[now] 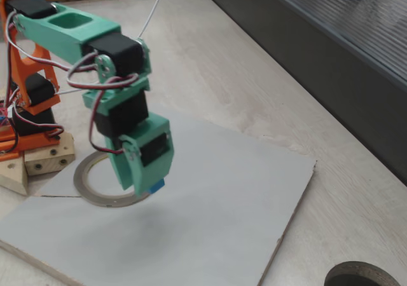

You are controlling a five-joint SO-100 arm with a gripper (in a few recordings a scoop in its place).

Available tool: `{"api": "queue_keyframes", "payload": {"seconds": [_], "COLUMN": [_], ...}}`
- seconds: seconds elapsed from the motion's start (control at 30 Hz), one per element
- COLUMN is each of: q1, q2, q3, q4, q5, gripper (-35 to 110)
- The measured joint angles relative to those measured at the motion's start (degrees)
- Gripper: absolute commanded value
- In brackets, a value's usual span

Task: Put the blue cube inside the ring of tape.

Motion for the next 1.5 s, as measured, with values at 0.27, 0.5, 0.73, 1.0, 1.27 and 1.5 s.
{"api": "queue_keyframes", "payload": {"seconds": [0.27, 0.5, 0.73, 1.0, 1.27, 1.5], "q1": [-0.2, -4.0, -8.6, -9.1, -8.9, -8.9], "q2": [13.2, 19.3, 22.1, 22.0, 22.0, 22.0], "q3": [14.1, 20.5, 26.2, 29.5, 30.8, 30.8], "q4": [0.0, 0.0, 0.0, -0.4, -0.4, -0.4], "q5": [0.0, 0.0, 0.0, 0.0, 0.0, 0.0], "gripper": [7, 7, 7, 7, 7, 7]}}
